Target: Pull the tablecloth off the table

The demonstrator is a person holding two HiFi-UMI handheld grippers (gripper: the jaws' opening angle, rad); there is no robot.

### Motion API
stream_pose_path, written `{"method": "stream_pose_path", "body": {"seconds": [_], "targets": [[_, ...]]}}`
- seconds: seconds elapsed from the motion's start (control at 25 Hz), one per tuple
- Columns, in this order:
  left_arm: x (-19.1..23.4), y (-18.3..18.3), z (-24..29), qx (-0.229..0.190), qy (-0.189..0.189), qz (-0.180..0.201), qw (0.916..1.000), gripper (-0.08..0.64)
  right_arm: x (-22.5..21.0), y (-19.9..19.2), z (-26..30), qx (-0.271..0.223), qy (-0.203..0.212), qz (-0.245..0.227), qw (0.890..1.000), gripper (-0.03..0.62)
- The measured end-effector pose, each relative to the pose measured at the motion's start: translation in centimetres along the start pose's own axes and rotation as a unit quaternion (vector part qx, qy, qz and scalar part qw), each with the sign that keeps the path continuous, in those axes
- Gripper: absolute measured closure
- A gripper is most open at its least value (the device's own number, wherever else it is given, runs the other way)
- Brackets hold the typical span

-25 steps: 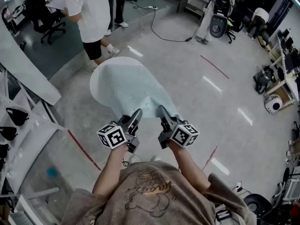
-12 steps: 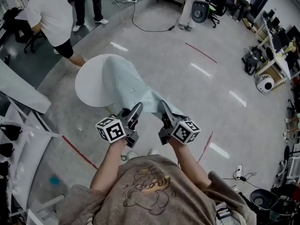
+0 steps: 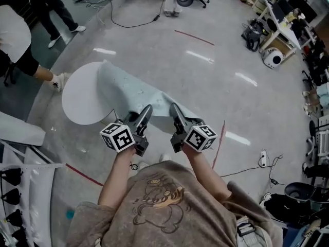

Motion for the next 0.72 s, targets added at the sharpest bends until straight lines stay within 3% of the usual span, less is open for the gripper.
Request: {"method": "stream_pose_path", "body": {"seconds": [0.72], "targets": [[-2.2, -0.8, 6.6, 0.071, -0.054, 0.004, 0.9960, 0.540, -0.9, 3.5, -4.8, -0.027, -0.091, -0.090, 0.991, 0.577]]}}
Point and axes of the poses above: the fingertips, and each gripper's own axes: z forward along the fingers, x to its left, y out of its top, the point moved 8 cm from there along -z, backward along the fingers, and after that the axes turned 1 degree about x, right-handed, at the moved point
